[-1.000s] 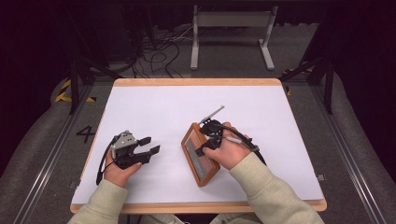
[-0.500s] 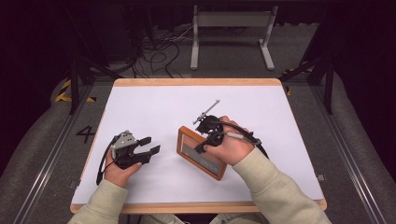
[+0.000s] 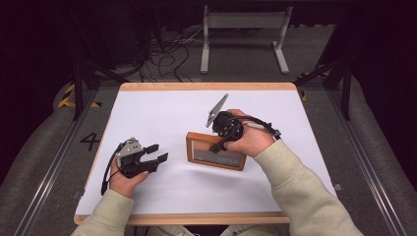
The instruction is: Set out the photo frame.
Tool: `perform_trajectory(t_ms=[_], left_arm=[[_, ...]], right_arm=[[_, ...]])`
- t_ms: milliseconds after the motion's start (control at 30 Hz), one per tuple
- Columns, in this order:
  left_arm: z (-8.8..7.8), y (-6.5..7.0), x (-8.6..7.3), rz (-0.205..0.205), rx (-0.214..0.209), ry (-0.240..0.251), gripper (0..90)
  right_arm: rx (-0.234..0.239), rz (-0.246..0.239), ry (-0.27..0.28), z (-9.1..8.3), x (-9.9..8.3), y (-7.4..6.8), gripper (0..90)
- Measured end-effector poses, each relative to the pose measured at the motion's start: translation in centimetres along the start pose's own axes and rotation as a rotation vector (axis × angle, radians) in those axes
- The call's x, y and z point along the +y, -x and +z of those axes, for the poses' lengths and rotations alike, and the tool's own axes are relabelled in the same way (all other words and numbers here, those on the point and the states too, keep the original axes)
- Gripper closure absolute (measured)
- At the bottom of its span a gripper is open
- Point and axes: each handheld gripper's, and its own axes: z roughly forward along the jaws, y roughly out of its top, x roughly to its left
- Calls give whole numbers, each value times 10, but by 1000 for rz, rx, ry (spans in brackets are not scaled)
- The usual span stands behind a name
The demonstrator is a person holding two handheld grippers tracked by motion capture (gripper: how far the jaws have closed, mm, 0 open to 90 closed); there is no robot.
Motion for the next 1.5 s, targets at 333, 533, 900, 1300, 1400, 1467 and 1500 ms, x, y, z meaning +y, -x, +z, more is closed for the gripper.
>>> perform_trajectory(t_ms=[333,533,900,1300,1400,1467,1500], left_arm=[[0,0,0,-6,-2,-2,456],[0,0,0,-10,-9,-8,456],[0,1,0,-8,-5,-5,455],[1,0,0,-2,-8,-10,450],[1,2,0,-11,-8,-13,437],[0,4,1,-4,2,-14,413],[-1,4,2,11,9,-13,403]], right_arm=[[105,-106,-13,29,-10,21,719],[145,-162,-33,38,-11,23,718],[120,-157,29,40,-15,30,678],[-22,-15,146,36,-23,37,295],[-57,20,184,29,-28,36,289],[-76,46,212,22,-31,35,277],[-87,62,221,18,-34,34,263]])
